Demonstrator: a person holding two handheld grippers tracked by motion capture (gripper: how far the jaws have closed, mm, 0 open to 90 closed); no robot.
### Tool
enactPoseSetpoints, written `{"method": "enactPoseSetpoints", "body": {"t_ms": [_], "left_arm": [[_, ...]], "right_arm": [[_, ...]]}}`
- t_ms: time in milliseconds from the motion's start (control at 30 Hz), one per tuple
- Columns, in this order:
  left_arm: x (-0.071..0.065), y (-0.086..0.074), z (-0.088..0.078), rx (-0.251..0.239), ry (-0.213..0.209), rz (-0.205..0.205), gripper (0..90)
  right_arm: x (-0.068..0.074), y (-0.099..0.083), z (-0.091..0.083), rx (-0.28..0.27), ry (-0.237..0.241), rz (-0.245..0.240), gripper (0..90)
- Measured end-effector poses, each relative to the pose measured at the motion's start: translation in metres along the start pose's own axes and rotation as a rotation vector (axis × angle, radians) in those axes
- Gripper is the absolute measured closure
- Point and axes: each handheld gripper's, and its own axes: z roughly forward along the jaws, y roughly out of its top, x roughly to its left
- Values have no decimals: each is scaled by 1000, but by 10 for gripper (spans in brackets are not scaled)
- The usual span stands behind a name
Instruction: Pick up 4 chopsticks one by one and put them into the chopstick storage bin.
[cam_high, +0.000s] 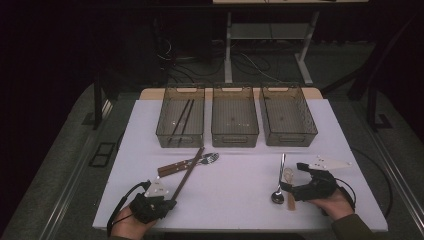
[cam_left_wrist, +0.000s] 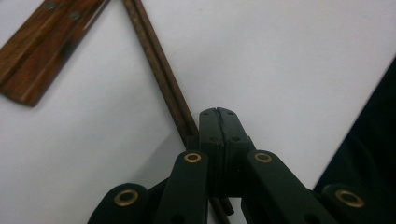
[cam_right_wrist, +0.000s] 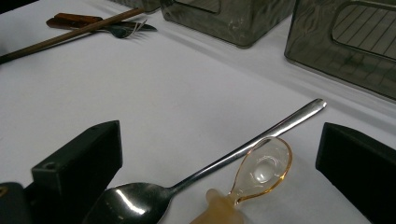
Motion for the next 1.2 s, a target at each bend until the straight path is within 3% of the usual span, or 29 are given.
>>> {"method": "enactPoseSetpoints", "body": {"t_ms": [100, 333, 633, 767, 967, 1200], "left_arm": [[2, -1, -1, -7, -7, -13, 897], [10, -4, -6, -16, 42, -34, 897], [12, -2, -6, -49, 24, -45, 881], [16, 5, -7, -93, 36, -56, 819], [31, 21, -1, -169, 31, -109, 723], [50, 39, 15, -192, 10, -144, 694]], "right_arm": [[0, 0, 0, 1, 1, -1, 2], [0, 0, 0, -1, 0, 1, 2], [0, 0, 0, 1, 0, -2, 2], [0, 0, 0, 4, 1, -1, 2], [0, 0, 1, 7, -1, -1, 2], [0, 0, 2, 10, -4, 2, 2]]}}
